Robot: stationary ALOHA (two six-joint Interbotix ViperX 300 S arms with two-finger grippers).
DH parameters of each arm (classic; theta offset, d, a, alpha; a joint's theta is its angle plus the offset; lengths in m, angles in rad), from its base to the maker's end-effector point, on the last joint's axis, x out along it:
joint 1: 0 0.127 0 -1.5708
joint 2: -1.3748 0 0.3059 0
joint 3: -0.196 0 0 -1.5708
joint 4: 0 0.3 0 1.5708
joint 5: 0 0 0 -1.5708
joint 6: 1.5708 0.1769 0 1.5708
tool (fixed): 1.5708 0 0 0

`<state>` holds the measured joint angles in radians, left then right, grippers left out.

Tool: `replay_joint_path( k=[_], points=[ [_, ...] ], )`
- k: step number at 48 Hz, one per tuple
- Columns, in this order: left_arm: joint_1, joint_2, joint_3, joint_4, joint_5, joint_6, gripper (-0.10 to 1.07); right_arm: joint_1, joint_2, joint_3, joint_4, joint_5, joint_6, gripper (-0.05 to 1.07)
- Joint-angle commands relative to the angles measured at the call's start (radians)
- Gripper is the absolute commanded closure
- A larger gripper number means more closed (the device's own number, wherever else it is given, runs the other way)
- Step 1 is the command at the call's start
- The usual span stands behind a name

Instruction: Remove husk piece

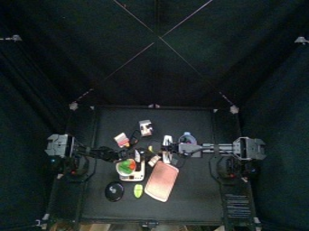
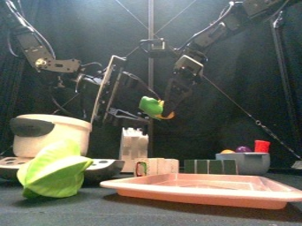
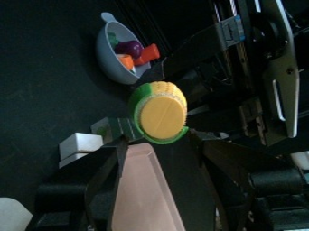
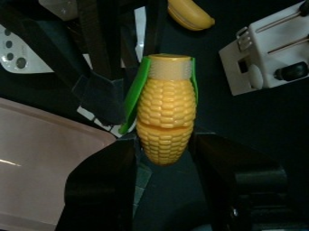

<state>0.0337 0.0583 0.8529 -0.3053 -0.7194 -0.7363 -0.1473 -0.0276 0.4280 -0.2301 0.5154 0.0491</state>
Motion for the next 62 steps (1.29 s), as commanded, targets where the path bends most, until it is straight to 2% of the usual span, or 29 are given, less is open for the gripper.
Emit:
replay_joint_path(
  k=[1, 24, 30, 43, 62],
  points=[
    [0.003, -0.006, -0.02, -0.002, -0.003, 0.003, 0.06, -0.003, -0.034, -0.021, -0.002, -0.008, -0.002, 0.45],
    [0.012, -0.008, -0.04, -0.002, -0.006, 0.003, 0.07, 0.002, -0.034, -0.021, -0.003, -0.008, -0.002, 0.45],
    [0.017, -0.006, -0.04, -0.002, -0.006, 0.002, 0.12, 0.002, -0.034, -0.021, -0.005, -0.008, -0.002, 0.45],
    [0.017, -0.006, -0.029, -0.006, -0.003, -0.002, 0.33, 0.002, -0.034, -0.02, -0.005, -0.008, -0.003, 0.45],
    [0.02, -0.029, 0.025, -0.037, -0.002, 0.002, 0.35, 0.006, -0.038, -0.015, -0.005, 0.014, -0.003, 0.46]
  ],
)
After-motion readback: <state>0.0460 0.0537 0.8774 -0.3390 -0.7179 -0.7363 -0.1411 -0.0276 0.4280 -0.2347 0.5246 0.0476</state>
